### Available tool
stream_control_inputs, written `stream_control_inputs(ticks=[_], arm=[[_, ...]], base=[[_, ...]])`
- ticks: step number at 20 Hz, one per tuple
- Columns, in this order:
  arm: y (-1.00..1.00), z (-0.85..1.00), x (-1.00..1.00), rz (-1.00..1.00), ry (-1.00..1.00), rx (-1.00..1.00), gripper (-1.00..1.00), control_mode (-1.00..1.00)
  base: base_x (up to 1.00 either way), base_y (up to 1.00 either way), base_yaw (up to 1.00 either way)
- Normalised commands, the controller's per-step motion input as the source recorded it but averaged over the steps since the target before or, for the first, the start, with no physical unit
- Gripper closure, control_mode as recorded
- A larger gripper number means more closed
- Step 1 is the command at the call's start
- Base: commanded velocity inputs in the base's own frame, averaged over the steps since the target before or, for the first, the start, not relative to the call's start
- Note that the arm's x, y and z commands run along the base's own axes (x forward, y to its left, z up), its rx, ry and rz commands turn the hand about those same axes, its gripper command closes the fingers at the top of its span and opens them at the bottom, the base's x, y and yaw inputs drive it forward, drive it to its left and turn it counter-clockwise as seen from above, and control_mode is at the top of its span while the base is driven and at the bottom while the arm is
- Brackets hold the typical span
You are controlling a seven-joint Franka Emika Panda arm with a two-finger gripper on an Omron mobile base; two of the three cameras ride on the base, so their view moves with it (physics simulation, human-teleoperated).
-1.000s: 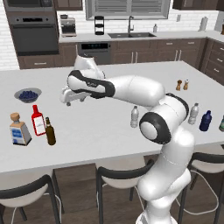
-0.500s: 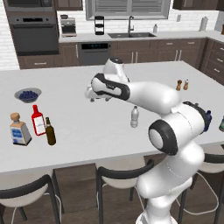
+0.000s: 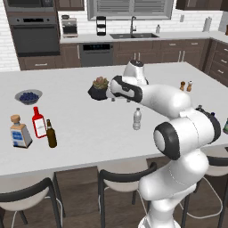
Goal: Move the plastic bottles in the middle to the plastics group, and the glass bottles in the middle to the glass group.
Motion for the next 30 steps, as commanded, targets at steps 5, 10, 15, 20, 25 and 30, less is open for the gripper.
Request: stream_control_inputs(ticks=[5, 10, 15, 20, 25, 30], arm=[[-0.80, -0.19, 0.13, -0.06, 0.00, -0.02, -1.00, -1.00], [-0.62, -0.32, 0.11, -0.06, 0.00, -0.08, -1.00, -1.00], [-0.13, -0.24, 0.19, -0.02, 0.00, -0.12, -1.00, -1.00], [-0.10, -0.12, 0.12, -0.01, 0.03, -0.05, -1.00, -1.00], [-0.27, -0.20, 0.00, 0.00, 0.05, 0.00, -1.00, -1.00], [-0.11, -0.24, 0.01, -0.01, 0.03, 0.00, -1.00, -1.00]], base=[[0.00, 0.00, 0.00], [0.00, 0.00, 0.00], [0.00, 0.00, 0.00], [0.00, 0.00, 0.00], [0.00, 0.00, 0.00], [0.00, 0.00, 0.00]])
